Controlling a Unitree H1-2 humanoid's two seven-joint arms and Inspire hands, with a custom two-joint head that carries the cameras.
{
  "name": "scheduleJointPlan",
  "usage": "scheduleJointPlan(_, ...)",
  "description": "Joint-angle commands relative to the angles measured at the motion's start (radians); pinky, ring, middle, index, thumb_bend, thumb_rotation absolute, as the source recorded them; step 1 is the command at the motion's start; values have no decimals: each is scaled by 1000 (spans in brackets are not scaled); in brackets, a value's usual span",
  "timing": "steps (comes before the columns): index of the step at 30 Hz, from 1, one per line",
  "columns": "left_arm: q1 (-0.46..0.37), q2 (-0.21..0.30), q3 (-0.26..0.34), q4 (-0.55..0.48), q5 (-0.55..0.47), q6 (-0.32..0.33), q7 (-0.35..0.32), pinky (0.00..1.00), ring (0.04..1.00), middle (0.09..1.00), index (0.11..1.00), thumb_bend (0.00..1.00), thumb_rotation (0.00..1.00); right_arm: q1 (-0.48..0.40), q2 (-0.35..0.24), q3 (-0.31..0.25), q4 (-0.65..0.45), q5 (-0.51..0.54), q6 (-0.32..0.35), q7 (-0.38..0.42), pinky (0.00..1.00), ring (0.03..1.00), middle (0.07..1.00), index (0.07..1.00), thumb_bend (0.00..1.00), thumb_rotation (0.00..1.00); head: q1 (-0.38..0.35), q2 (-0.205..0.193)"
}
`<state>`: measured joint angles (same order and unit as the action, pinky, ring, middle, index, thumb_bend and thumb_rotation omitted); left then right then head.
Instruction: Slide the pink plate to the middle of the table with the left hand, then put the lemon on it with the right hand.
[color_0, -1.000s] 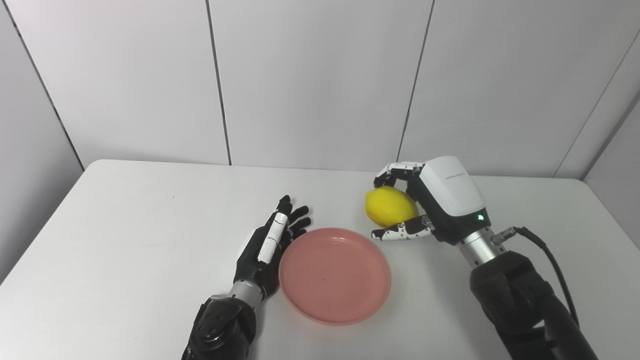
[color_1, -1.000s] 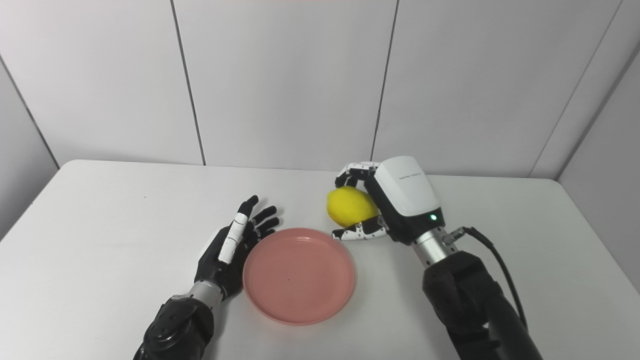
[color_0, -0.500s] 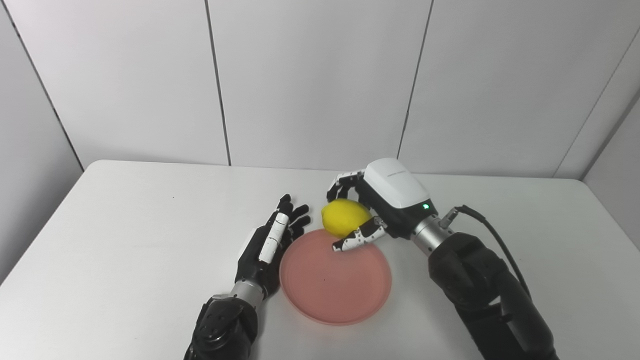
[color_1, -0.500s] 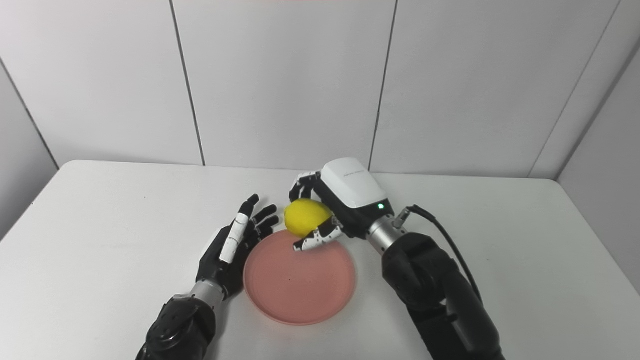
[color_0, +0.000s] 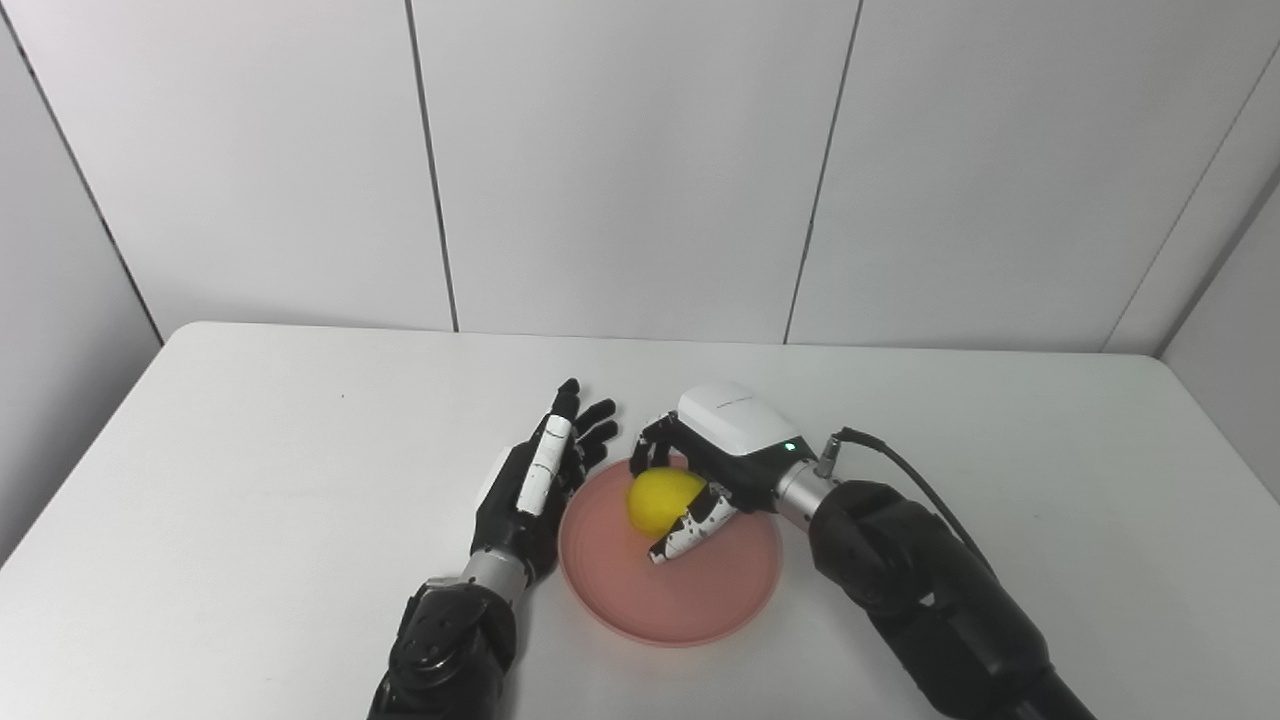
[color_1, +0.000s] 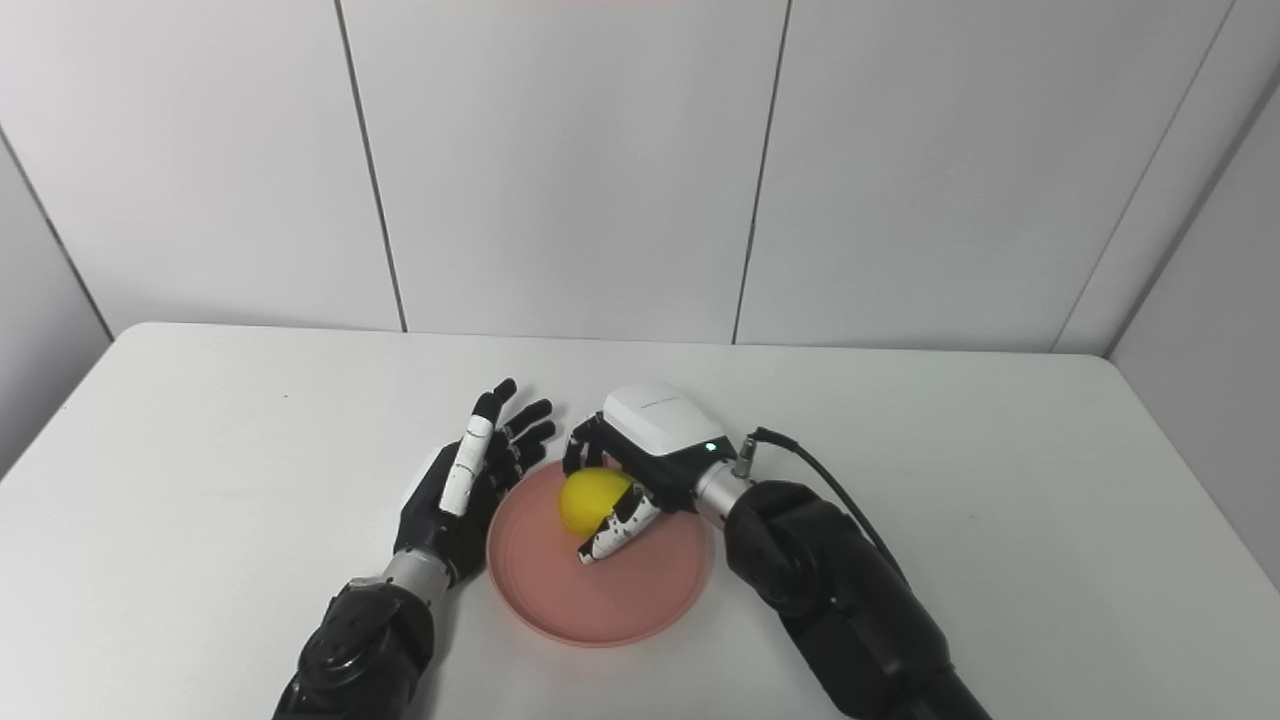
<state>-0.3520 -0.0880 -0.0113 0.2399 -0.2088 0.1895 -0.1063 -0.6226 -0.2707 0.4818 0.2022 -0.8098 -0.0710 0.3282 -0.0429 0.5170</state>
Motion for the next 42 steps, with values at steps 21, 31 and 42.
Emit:
scheduleJointPlan(21,30,-2,14,77,16,33,21,947,889,851,963,819,944,-41,-26,77,-30,-29,-64,9,259,313,379,479,512,162,-7,-6)
scheduleJointPlan(31,33,4,12,75,15,35,15,944,878,856,967,822,940,-38,-51,76,-67,-31,-57,39,365,469,571,602,897,454,-14,-5)
scheduleJointPlan(42,36,4,9,81,19,29,21,942,917,878,963,801,929,-43,-77,35,-161,-39,17,200,502,652,744,753,1000,643,-16,-11)
